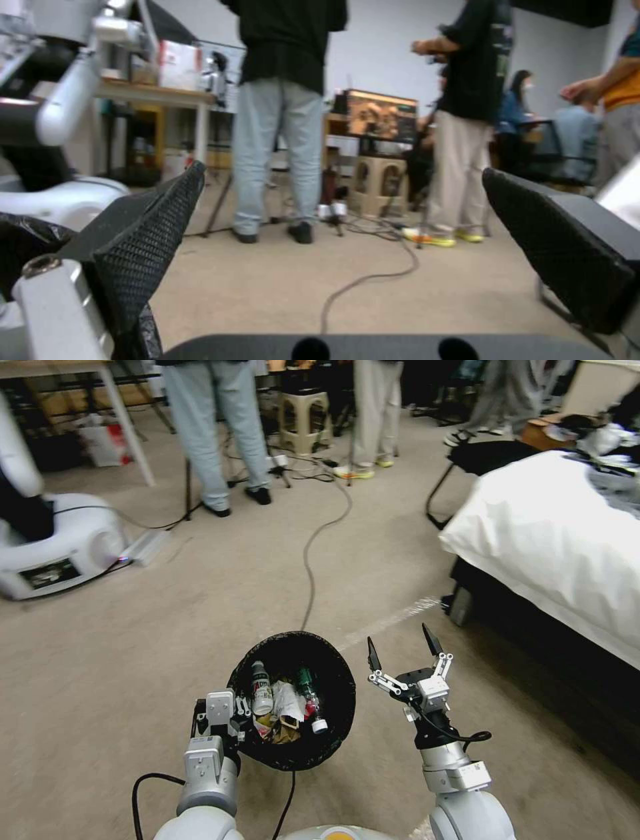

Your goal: Pick up the trash bin, then pick up the garbage from the floor and place it into the trash bin.

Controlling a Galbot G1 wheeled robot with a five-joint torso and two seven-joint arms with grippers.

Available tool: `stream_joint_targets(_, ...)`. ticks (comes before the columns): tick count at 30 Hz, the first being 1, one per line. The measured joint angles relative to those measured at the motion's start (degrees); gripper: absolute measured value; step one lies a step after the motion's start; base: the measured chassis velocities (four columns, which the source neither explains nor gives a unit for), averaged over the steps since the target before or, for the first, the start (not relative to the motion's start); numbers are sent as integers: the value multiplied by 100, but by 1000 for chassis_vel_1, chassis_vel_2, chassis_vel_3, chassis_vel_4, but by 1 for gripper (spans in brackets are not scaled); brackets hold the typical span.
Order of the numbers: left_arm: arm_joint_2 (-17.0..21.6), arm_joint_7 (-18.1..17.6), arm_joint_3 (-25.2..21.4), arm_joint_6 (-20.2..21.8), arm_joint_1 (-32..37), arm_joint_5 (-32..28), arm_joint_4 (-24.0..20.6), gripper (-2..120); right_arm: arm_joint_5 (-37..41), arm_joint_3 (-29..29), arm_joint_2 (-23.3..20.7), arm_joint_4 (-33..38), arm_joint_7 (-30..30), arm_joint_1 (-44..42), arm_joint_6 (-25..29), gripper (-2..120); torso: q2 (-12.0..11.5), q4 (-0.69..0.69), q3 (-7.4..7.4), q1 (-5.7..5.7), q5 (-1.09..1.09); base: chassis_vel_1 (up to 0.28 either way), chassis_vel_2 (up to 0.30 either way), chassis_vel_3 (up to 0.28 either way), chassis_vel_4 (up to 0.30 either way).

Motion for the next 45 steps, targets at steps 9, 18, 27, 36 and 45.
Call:
stream_joint_targets(9, -6, -4, -5, 2, -8, -21, 0, 0, -30, -2, 34, -8, -17, 5, 3, 100, 0, 0, 0, 0, 0, 127, 127, 129, 120)
stream_joint_targets(18, -30, -8, 12, -14, 12, 5, 19, 0, -41, 8, 51, -3, -30, -7, 25, 100, 0, 0, 0, 0, 0, 126, 121, 123, 125)
stream_joint_targets(27, -37, -27, 11, -43, 11, 7, 81, 0, -50, 24, 58, 2, -36, -35, 77, 100, 0, 1, 0, -1, 0, 107, 112, 116, 112)
stream_joint_targets(36, 16, -48, 56, 595, 5, -561, 36, 0, -52, 63, 64, -3, -110, -61, 137, 100, 0, -2, 0, -1, 0, 8, 5, 6, 8)
stream_joint_targets(45, 71, -131, -88, 1511, -162, -1431, 74, 0, -92, 115, 30, -64, -167, -108, 241, 100, 0, -1, 0, -1, 0, 0, 0, 0, 0)
